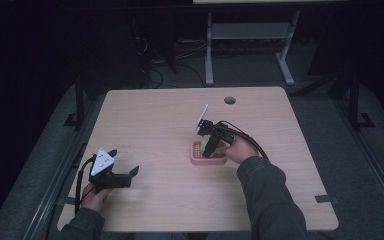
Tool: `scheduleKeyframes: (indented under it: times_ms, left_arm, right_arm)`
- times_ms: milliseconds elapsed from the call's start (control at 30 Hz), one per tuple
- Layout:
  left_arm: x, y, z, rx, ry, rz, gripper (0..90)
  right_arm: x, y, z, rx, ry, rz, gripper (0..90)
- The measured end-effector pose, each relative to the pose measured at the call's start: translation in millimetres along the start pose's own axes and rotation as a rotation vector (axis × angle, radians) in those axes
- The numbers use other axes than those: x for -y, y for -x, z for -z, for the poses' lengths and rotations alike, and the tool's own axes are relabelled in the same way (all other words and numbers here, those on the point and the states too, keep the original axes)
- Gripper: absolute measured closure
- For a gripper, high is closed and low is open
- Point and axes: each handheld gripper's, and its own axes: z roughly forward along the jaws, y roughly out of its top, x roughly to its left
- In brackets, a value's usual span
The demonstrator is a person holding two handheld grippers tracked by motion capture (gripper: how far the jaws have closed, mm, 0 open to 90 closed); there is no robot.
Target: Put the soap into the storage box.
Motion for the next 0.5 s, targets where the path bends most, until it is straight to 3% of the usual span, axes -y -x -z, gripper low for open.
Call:
scheduleKeyframes:
  times_ms: [500]
  left_arm:
    - [-0.1,-0.3,0.2,-0.003,-0.001,0.006,0.0]
  right_arm:
    - [0.0,1.4,-1.4,0.001,0.001,-0.013,26.0]
